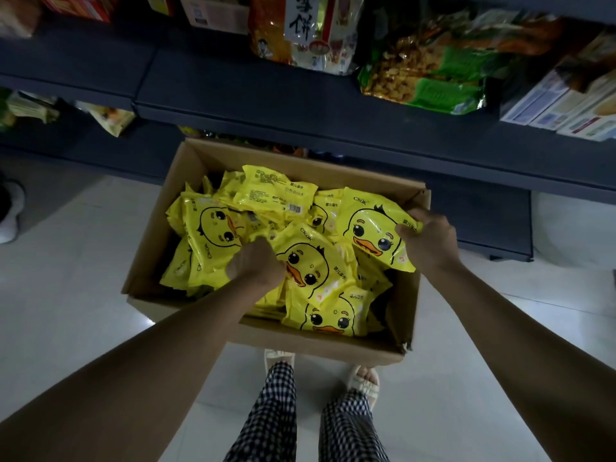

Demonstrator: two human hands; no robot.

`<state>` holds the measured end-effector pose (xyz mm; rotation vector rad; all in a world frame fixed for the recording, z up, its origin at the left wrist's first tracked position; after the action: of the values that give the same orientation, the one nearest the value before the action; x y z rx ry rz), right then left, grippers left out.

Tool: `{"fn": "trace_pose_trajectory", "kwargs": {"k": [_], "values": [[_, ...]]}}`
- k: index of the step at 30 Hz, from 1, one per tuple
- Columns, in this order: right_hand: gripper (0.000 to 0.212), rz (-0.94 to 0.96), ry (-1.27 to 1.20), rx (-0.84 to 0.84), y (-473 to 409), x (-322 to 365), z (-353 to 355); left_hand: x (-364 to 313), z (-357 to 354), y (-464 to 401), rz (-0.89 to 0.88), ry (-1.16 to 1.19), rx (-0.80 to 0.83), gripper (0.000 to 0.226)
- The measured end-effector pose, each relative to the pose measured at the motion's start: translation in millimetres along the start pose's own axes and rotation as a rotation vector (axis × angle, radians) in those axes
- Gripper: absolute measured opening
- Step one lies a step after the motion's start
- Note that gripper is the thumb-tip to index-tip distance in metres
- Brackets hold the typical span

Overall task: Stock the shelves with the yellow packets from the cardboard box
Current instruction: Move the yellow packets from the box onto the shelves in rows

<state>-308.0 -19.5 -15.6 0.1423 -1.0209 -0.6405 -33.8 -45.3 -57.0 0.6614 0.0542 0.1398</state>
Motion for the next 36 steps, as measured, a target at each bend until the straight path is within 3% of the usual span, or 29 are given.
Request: {"fn": "trace_pose_trajectory", "kwargs": {"k": [2, 4, 10, 16, 24, 29, 32, 34, 36], "values": [[0.027, 0.012, -0.002, 0.002, 2, 2, -2, -12, 13, -7, -0.162, -0.036, -0.131, 0.042], [0.025, 0.023, -0.005, -0.001, 2, 3, -4, -30, 17, -14, -0.359, -0.064, -0.162, 0.052], [0.017, 0.034, -0.009, -0.023, -3, -3, -7, -73, 1, -37, -0.615, -0.290, -0.039, 0.067], [0.015, 0.052, -0.006, -0.033, 0, -6, -8, -72, -1, -43, -0.619, -0.540, -0.001, 0.059], [0.020, 0.054, 0.012, -0.024, 7, 5, 1, -54, 22, -20, -0.564, -0.230, 0.130, 0.009], [0.026, 0.111, 0.009, -0.038, 17, 37, 37, -56, 61, 12, -0.544, -0.191, -0.029, 0.026], [0.022, 0.160, 0.029, -0.042, 25, 63, 69, -62, 100, 40, -0.507, -0.153, -0.123, 0.009], [0.019, 0.193, 0.036, -0.045, 30, 79, 94, -72, 127, 63, -0.500, -0.169, -0.172, 0.027], [0.018, 0.237, 0.027, -0.050, 38, 97, 122, -84, 155, 89, -0.509, -0.177, -0.223, 0.030]]}}
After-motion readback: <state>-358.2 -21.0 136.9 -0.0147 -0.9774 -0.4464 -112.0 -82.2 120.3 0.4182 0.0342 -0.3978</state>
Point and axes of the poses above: each hand's wrist, its own y-axis away from the middle knuckle, its own z-axis out of the back of the hand, x = y × z, the point moved 6 cm from there along -y, towards the middle knuckle, and after that the axes turned 10 degrees about -y, right-handed, at the moved point
